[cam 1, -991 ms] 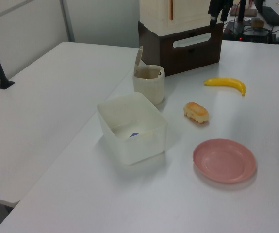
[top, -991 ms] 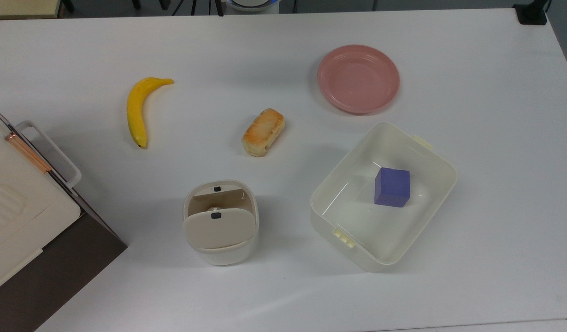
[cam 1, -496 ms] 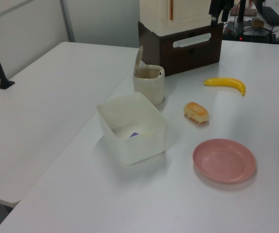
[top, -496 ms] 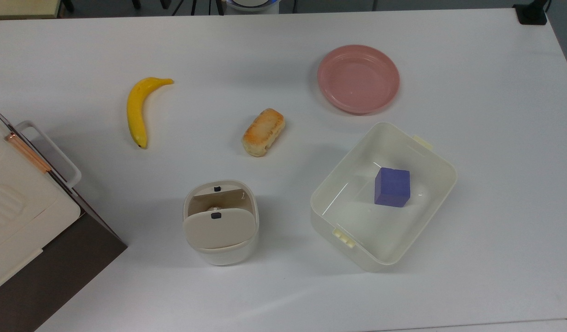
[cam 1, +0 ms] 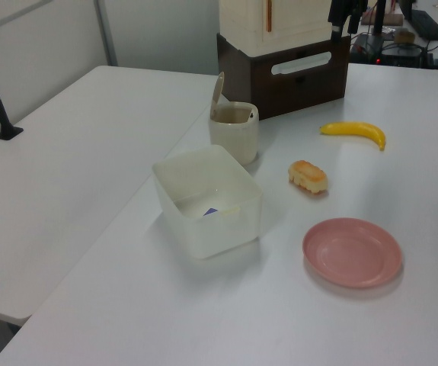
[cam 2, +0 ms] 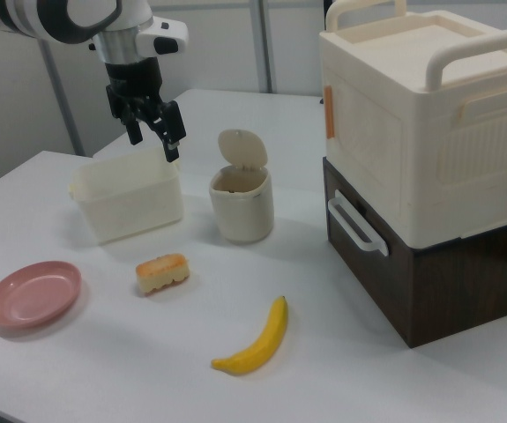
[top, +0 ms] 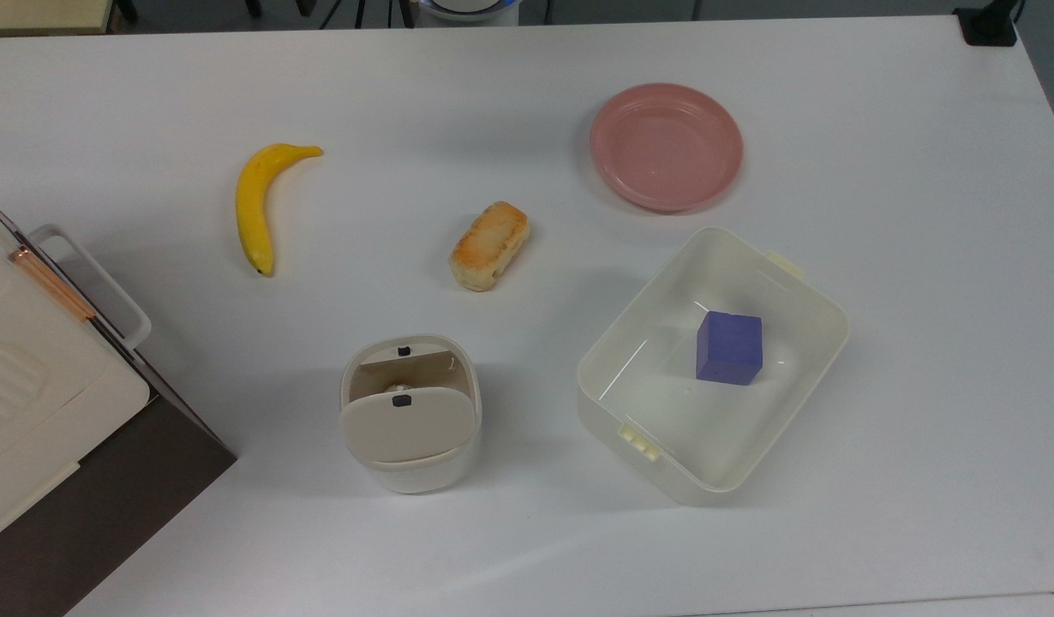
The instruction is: Close the trash can
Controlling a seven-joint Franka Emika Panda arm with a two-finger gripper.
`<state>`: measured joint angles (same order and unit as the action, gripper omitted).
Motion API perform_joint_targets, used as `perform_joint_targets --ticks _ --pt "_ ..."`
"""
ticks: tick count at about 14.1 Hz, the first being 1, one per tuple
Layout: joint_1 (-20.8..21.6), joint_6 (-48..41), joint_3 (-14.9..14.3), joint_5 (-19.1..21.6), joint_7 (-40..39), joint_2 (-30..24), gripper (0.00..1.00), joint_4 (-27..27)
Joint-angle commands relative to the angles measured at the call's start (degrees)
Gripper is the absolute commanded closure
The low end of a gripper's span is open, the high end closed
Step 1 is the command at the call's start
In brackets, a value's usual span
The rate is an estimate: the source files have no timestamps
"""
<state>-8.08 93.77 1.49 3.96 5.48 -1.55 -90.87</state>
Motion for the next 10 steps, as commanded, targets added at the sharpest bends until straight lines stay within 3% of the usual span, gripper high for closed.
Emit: perform_joint_targets --ticks 1,10 --pt "0.17 -1.92 -0.26 0.17 0.41 -0.47 0.0 0.43" --pt "0.43 -1.66 -0.26 -1.14 0.68 -0.47 0.0 0.52"
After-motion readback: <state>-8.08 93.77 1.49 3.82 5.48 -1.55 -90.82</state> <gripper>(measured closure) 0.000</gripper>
